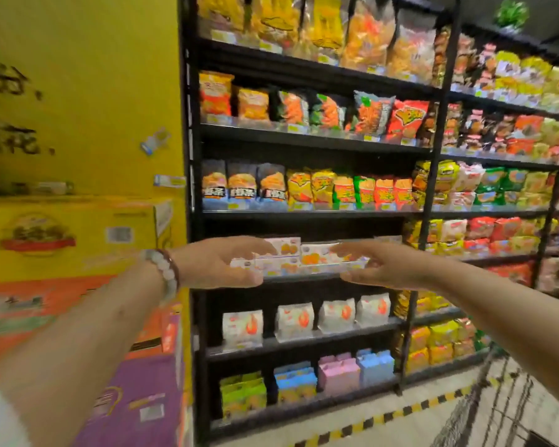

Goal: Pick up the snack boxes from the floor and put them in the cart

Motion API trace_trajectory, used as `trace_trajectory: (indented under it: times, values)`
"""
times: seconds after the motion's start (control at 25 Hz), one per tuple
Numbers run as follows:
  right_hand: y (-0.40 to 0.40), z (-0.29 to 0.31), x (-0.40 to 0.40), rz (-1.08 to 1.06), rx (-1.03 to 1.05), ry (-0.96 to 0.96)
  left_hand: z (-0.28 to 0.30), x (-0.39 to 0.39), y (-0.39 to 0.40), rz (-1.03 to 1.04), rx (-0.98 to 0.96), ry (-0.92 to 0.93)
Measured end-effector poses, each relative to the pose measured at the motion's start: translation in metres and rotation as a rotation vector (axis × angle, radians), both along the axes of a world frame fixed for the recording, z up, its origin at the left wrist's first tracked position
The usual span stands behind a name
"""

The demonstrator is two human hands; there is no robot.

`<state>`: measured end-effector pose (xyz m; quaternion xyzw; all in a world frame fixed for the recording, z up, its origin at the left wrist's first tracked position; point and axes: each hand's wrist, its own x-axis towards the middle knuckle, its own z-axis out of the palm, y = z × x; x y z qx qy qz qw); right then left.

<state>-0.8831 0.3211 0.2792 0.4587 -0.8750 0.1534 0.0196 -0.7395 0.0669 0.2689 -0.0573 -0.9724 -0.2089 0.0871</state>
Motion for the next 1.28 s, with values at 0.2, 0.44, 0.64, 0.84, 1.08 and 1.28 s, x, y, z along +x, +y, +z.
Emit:
trace_trajectory:
  times: [0.2, 0.44, 0.64, 0.84, 1.08, 1.28]
  values:
    - [-0.132, -0.005, 0.094, 0.342, 0.013, 0.019, -0.003, 0.168, -0.072, 0.331, -0.125, -0.019]
    - [-0.277, -0.009, 0.253, 0.687, -0.001, 0.022, -0.005, 0.394, -0.129, 0.736, -0.163, -0.121]
    - [-0.387, -0.023, 0.414, 0.970, 0.008, -0.006, -0.002, 0.583, -0.141, 1.057, -0.154, -0.183]
    - [-0.471, -0.031, 0.549, 1.248, 0.028, -0.051, -0.011, 0.702, -0.145, 1.300, -0.057, -0.166]
    - [-0.581, -0.057, 0.672, 1.529, 0.110, -0.042, -0.047, 0.797, -0.194, 1.573, 0.020, -0.104]
    - [-0.664, -0.081, 0.767, 1.705, 0.144, -0.079, -0.080, 0.856, -0.241, 1.729, 0.114, -0.046]
